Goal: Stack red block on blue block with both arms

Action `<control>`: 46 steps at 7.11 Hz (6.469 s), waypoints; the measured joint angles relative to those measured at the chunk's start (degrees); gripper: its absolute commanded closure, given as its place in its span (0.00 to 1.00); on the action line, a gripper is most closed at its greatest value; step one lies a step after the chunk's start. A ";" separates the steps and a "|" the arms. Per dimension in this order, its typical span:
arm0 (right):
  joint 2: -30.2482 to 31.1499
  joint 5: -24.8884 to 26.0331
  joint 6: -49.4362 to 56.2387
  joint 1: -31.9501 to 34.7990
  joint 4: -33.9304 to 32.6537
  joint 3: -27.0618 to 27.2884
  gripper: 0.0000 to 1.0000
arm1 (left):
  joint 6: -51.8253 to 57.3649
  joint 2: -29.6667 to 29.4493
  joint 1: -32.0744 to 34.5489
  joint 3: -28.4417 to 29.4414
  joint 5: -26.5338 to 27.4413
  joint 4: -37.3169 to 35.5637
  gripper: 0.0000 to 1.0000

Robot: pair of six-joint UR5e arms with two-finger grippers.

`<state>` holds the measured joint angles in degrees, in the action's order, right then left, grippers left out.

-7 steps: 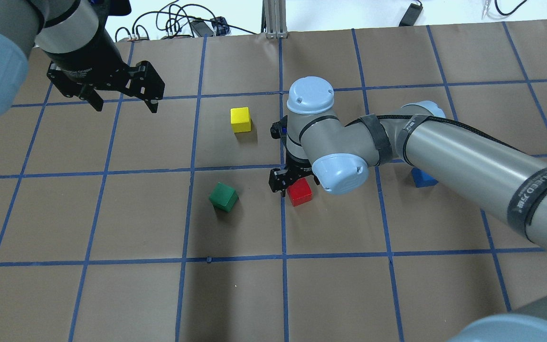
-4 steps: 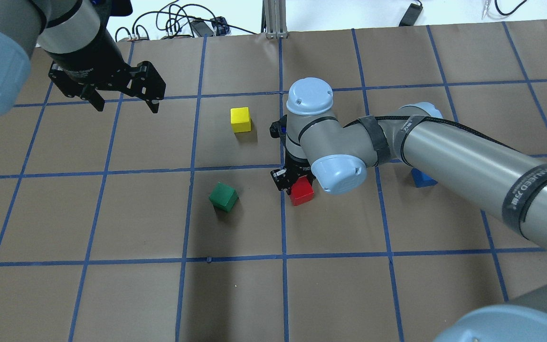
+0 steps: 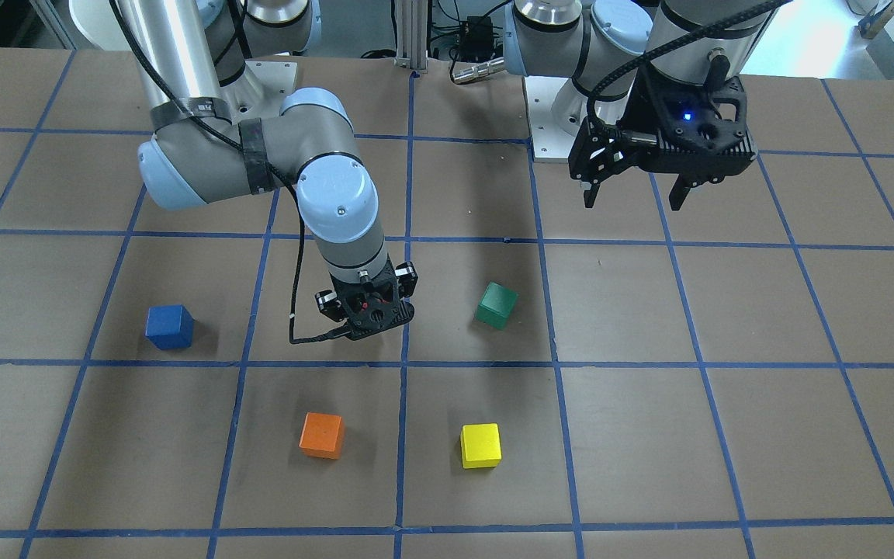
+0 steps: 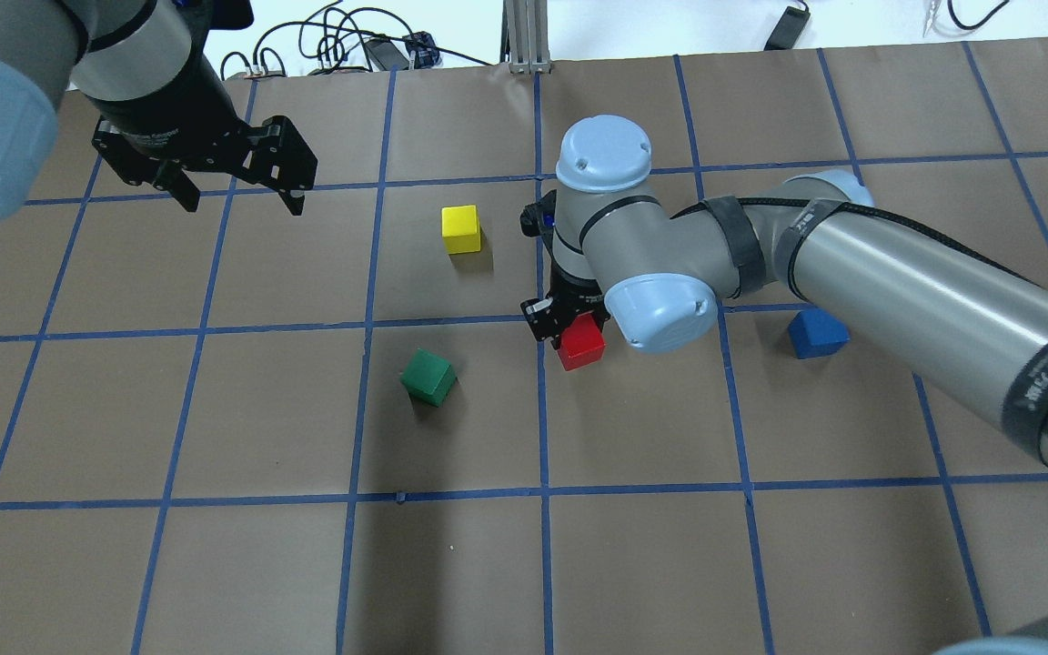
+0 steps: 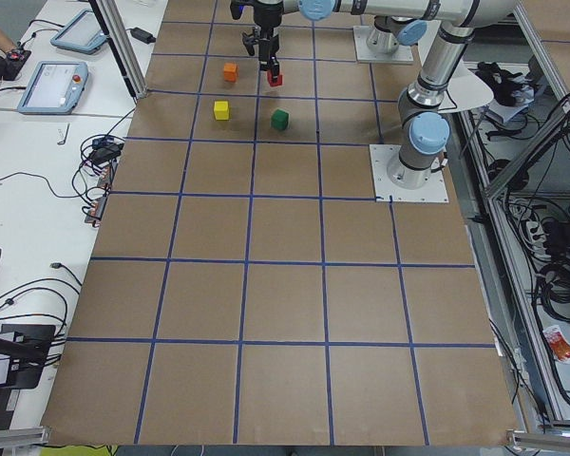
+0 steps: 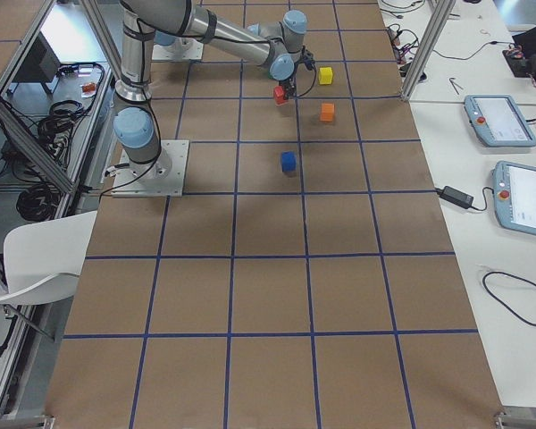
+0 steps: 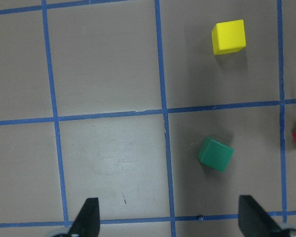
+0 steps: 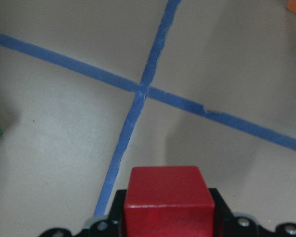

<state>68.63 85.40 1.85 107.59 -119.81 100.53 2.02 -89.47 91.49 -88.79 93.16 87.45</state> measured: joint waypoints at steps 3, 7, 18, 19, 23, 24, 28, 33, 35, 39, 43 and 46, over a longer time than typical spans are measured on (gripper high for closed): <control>2.23 2.26 0.40 -9.00 17.18 -12.09 1.00 | 0.00 0.07 -0.02 -0.05 -0.04 0.00 0.00; 2.35 4.31 10.11 -23.74 21.65 -12.66 1.00 | 0.00 0.19 -0.02 -0.11 0.00 0.00 0.00; 9.05 4.73 19.83 -30.69 1.77 8.73 1.00 | 0.00 0.35 0.00 -0.24 0.00 0.00 0.00; 8.98 4.71 19.29 -30.69 1.69 9.01 1.00 | 0.00 0.35 0.00 -0.24 -0.02 0.00 0.00; 8.89 4.83 17.61 -30.75 1.52 10.05 1.00 | 0.00 0.35 0.00 -0.32 0.00 0.00 0.00; 8.89 4.85 17.48 -30.74 1.31 10.52 1.00 | 0.00 0.35 0.00 -0.33 -0.02 0.00 0.00; 8.81 4.80 17.44 -30.80 1.00 10.75 1.00 | 0.00 0.44 -0.01 -0.30 -0.01 0.00 0.00; 8.46 4.86 17.56 -30.90 0.82 10.90 0.00 | 0.00 0.44 0.00 -0.33 0.00 0.03 0.00; 8.45 4.97 17.68 -30.91 0.89 10.88 0.00 | 0.00 0.48 0.00 -0.37 0.04 0.06 0.00; 9.67 8.01 16.00 -30.45 9.04 3.83 0.00 | 0.00 0.45 0.00 -0.33 -0.04 0.09 0.00; 14.64 7.55 3.94 -23.85 24.80 -7.42 0.00 | 0.02 0.56 -0.01 -0.30 -0.03 0.07 0.00; 15.74 5.36 -0.90 -17.48 27.40 -9.27 0.00 | 0.16 0.59 -0.03 -0.28 -0.08 0.00 0.00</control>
<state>84.37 90.76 0.95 90.10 -92.41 91.26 2.18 -88.88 91.46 -89.07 93.09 87.45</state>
